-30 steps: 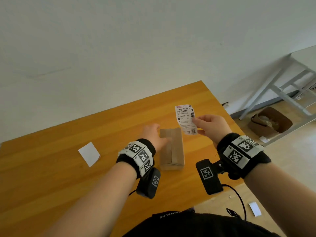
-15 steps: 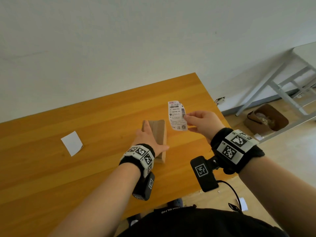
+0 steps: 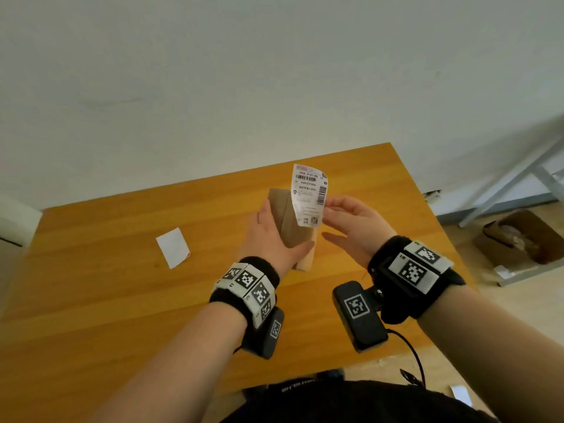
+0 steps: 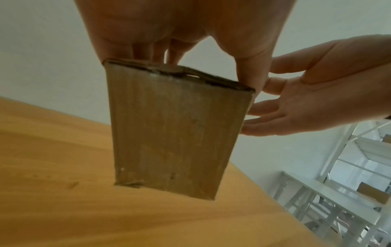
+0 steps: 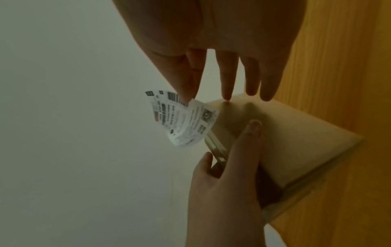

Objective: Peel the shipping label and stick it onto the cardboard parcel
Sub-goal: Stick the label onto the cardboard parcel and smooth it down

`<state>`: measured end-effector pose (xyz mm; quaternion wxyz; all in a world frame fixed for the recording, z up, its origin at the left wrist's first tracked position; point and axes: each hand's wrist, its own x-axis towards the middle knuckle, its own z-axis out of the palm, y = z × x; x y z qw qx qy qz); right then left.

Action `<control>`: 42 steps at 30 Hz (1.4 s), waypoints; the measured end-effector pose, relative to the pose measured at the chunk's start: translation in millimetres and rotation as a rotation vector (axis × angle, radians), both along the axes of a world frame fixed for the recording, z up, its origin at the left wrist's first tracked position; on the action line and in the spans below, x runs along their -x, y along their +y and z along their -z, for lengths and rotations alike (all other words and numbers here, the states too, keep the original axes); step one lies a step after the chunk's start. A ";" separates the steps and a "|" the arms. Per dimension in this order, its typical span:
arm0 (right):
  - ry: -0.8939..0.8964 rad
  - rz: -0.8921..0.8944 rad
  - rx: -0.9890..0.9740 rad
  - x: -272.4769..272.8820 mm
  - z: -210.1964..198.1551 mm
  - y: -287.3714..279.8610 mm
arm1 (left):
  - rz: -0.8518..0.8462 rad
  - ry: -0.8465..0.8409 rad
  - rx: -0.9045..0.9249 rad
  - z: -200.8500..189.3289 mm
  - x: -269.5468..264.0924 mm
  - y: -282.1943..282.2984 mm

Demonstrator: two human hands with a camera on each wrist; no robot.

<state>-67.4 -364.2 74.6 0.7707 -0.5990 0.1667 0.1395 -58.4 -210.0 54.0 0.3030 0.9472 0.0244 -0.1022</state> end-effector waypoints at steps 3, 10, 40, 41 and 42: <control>-0.007 -0.030 -0.143 -5.9 -4.6 22.0 | -0.021 -0.066 0.046 -10.0 -2.2 17.0; -0.085 0.038 -0.259 -23.6 -24.3 66.6 | 0.004 -0.228 0.161 -24.7 -9.6 56.1; -0.069 -0.023 -0.089 -62.7 -78.9 111.7 | 0.357 -0.228 0.121 -67.2 -60.1 145.5; -0.064 -0.023 -0.104 -62.9 -79.5 112.0 | 0.352 -0.249 0.111 -69.4 -60.5 145.7; -0.059 -0.023 -0.115 -63.4 -80.0 112.1 | 0.345 -0.266 0.087 -72.7 -59.7 145.3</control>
